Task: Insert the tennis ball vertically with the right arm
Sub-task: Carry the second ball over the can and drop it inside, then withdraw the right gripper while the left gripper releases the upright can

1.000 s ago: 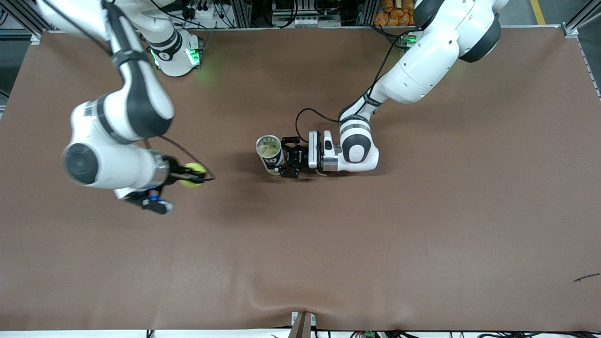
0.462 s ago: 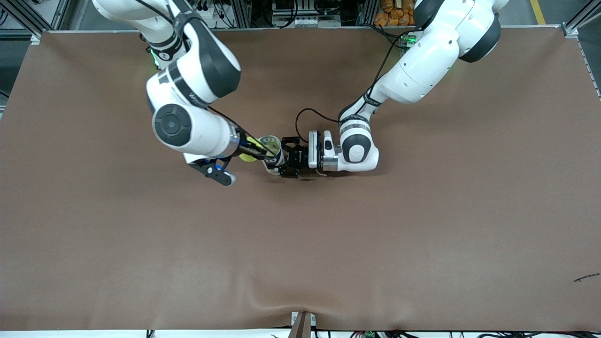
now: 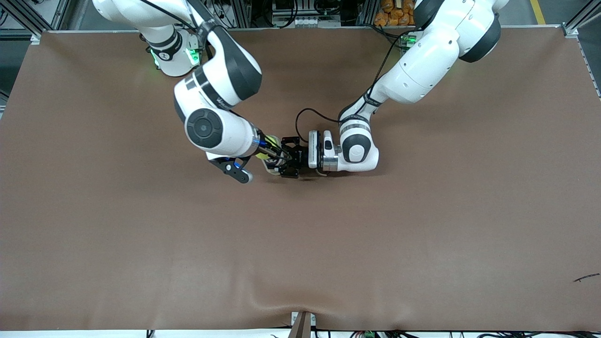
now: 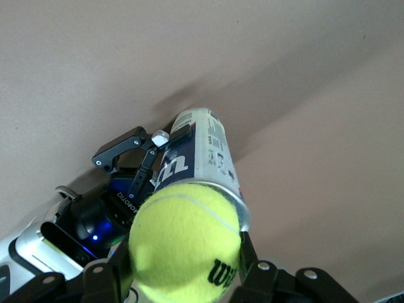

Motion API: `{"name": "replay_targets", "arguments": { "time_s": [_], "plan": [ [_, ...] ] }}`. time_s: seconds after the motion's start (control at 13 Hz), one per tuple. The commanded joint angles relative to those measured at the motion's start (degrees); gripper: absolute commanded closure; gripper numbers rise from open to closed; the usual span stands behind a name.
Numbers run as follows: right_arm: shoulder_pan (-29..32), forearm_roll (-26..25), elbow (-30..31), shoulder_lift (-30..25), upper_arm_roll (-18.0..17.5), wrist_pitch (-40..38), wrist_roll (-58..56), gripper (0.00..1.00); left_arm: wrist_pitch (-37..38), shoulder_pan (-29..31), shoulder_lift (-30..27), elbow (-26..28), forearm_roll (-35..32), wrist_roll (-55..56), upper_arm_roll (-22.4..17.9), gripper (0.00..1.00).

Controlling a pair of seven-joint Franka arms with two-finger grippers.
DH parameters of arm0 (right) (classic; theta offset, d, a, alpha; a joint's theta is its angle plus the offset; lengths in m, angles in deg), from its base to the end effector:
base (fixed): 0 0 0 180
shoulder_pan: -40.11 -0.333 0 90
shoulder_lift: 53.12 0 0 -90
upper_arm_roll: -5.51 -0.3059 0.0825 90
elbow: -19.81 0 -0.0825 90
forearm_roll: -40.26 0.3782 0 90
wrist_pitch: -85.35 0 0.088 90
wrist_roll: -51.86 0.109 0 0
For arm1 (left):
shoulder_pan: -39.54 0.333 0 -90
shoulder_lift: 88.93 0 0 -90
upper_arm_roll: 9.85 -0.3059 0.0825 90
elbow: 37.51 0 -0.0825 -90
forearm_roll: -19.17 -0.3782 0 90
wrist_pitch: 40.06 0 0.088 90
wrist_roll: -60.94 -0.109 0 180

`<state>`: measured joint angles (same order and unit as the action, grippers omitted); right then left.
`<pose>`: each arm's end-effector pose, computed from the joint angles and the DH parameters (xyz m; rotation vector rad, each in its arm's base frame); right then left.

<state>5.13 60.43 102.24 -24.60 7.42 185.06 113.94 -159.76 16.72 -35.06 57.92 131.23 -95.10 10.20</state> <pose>0.5406 0.3943 0.3851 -2.8806 0.8881 0.5637 0.4672 -0.4674 0.1037 1.2058 -1.2096 1.1496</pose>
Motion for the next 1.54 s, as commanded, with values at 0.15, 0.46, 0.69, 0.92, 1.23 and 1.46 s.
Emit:
{"name": "replay_targets", "arguments": {
  "time_s": [0.15, 0.46, 0.69, 0.92, 1.23, 1.46],
  "plan": [
    [-2.01, 0.92, 0.62, 0.66, 0.91, 0.04, 1.72, 0.00, 0.87, 0.06, 0.45, 0.28, 1.50, -4.97, 0.16, 0.24],
    [-1.32, 0.84, 0.45, -0.13, 1.00, -0.57, 1.63, 0.00, 0.87, 0.06, 0.45, 0.28, 1.50, -4.80, 0.16, 0.23],
    [-0.35, -2.05, 0.01, -2.50, 1.87, -3.03, 0.50, 0.00, 0.87, 0.14, 0.37, 0.45, 1.50, -4.10, 0.16, 0.05],
    [3.33, -8.38, 0.18, -4.96, 2.14, -5.32, -7.30, 0.00, 0.78, 0.41, 0.28, 1.42, 1.41, -4.45, 0.16, 0.00],
    [10.89, -11.55, 0.80, -6.98, 2.14, -5.59, -21.00, 0.00, 0.87, 1.81, -0.86, 3.70, 1.24, -4.01, 0.25, 0.00],
    [14.85, -16.38, 3.95, -10.76, 2.23, -6.29, -28.84, 0.00, 0.96, 3.56, -2.17, 6.33, 0.71, -4.01, 0.60, 0.00]
  ]
}}
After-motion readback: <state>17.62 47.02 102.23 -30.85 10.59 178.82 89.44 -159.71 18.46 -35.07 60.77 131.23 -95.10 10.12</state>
